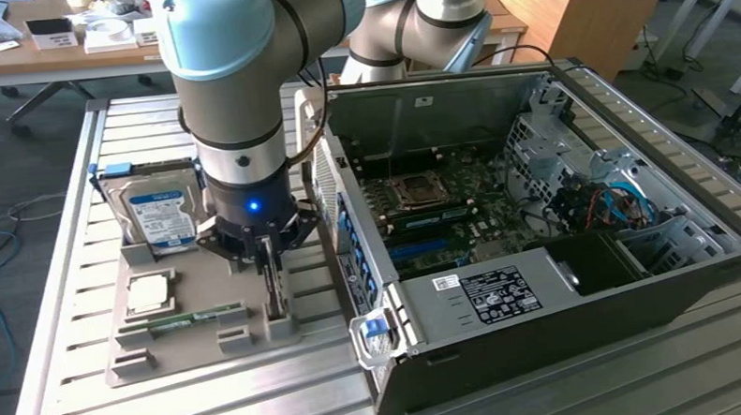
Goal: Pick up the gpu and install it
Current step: 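Pick up the gpu and move the gpu toward the slot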
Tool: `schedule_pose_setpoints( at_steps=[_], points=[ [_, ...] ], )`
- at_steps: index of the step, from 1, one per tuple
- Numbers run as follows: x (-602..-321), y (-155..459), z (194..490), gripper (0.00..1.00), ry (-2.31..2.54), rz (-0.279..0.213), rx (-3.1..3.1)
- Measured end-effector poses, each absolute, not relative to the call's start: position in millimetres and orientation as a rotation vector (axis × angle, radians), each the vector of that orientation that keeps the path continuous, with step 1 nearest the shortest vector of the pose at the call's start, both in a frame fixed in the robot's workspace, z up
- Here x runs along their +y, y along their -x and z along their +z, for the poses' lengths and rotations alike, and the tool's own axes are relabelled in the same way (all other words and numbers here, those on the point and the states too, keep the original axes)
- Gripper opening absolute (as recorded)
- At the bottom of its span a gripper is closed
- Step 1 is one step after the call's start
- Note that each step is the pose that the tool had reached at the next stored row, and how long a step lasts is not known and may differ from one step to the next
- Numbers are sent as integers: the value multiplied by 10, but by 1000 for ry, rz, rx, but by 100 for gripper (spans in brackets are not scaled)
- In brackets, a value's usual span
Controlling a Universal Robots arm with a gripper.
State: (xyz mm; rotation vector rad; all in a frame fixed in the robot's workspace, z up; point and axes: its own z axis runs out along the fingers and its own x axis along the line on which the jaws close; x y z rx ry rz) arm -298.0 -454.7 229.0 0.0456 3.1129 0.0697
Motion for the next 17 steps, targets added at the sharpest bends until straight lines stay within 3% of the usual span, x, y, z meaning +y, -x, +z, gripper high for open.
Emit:
schedule_pose_setpoints(
  at_steps=[8,17],
  points=[
    [-4547,2980,2327,27,-45,70,3113],
    [-4547,2980,2579,27,-45,70,3113]
  ],
)
